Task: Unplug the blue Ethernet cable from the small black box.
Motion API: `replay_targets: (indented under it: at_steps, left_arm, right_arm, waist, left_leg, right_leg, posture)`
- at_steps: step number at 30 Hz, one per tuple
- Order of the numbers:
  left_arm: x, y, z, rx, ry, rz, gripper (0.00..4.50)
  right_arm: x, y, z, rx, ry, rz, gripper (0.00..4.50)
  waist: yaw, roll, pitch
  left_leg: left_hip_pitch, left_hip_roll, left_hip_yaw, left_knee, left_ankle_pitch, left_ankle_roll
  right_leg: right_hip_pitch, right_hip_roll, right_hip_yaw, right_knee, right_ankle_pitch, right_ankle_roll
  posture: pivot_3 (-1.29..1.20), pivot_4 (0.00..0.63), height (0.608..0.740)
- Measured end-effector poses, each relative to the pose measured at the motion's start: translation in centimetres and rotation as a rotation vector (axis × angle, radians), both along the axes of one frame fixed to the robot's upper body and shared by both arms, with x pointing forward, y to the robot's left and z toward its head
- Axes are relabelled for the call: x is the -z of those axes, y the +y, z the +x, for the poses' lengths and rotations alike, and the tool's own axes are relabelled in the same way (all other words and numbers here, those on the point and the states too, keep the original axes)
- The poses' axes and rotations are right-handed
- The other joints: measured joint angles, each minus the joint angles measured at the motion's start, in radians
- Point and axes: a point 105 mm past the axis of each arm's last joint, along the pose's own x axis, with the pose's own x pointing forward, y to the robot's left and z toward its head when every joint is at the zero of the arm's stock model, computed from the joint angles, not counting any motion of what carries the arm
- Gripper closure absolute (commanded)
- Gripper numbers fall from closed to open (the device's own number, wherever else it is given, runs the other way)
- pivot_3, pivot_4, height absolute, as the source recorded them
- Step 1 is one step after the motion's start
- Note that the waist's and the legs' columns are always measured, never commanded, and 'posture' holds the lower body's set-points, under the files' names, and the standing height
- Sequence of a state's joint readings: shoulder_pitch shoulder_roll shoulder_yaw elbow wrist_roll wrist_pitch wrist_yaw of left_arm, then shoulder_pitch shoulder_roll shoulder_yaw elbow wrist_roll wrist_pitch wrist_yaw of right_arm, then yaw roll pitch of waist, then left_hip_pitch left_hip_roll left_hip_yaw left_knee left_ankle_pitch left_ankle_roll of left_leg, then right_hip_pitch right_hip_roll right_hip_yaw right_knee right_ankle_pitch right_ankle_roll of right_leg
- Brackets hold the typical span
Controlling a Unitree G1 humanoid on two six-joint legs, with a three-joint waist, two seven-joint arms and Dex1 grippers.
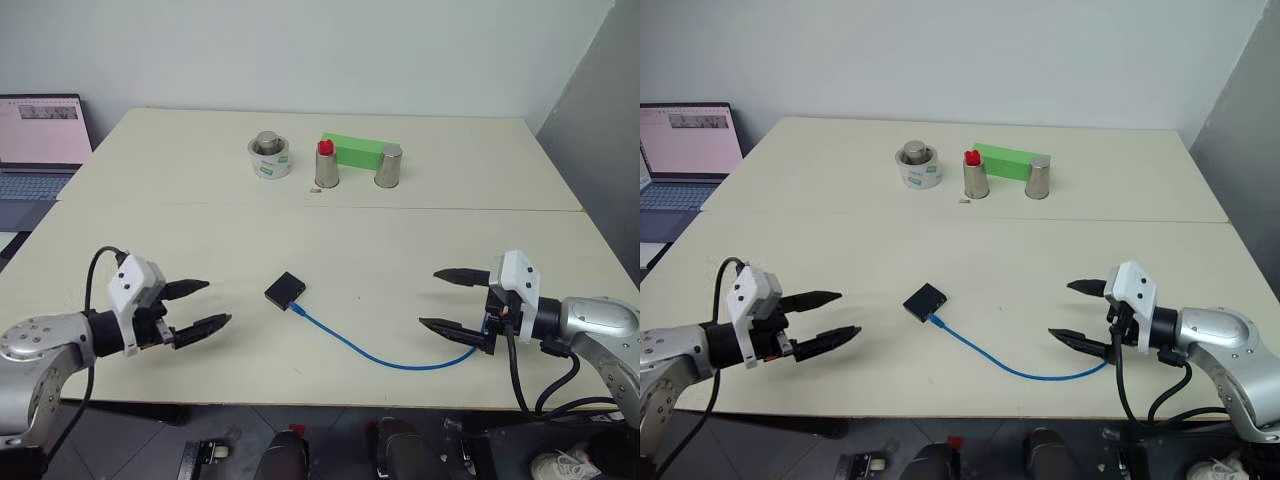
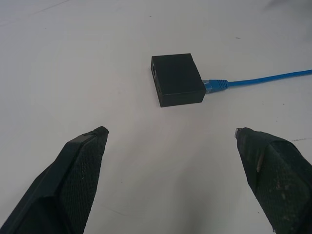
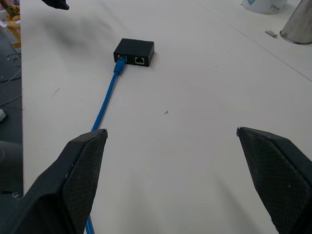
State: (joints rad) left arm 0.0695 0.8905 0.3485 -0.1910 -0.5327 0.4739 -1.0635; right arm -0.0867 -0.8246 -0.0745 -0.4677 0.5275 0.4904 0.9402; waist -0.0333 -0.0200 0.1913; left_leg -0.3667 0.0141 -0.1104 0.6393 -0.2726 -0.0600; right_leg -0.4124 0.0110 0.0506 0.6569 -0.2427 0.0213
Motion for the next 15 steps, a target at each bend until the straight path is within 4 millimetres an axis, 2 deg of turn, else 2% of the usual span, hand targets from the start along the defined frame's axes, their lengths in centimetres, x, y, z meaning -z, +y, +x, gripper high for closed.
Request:
replay_targets:
  at_steps: [10, 15]
  left_arm:
    - [0.0, 0.2, 0.2, -0.016, -0.029, 0.031, 0.05]
    - [0.1, -0.5, 0.0, -0.001, -0.028, 0.001, 0.05]
  right_arm:
    - [0.4, 0.5, 0.0, -0.017, 0.006, -0.014, 0.0]
    - [1.4, 1.6, -0.3, -0.049, 0.031, -0.016, 0.0]
  waist:
    - [0.0, 0.0, 0.0]
    - [0.0, 0.0, 0.0]
  left_leg:
    - [0.0, 0.0, 0.0, 0.0, 0.0, 0.0]
    - [0.0, 0.0, 0.0, 0.0, 0.0, 0.0]
  right_leg:
    - [0.0, 0.0, 0.0, 0.0, 0.0, 0.0]
    - [0.0, 0.0, 0.0, 0.0, 0.0, 0.0]
  posture:
    - [0.0, 0.15, 0.74]
    - [0.0, 0.15, 0.74]
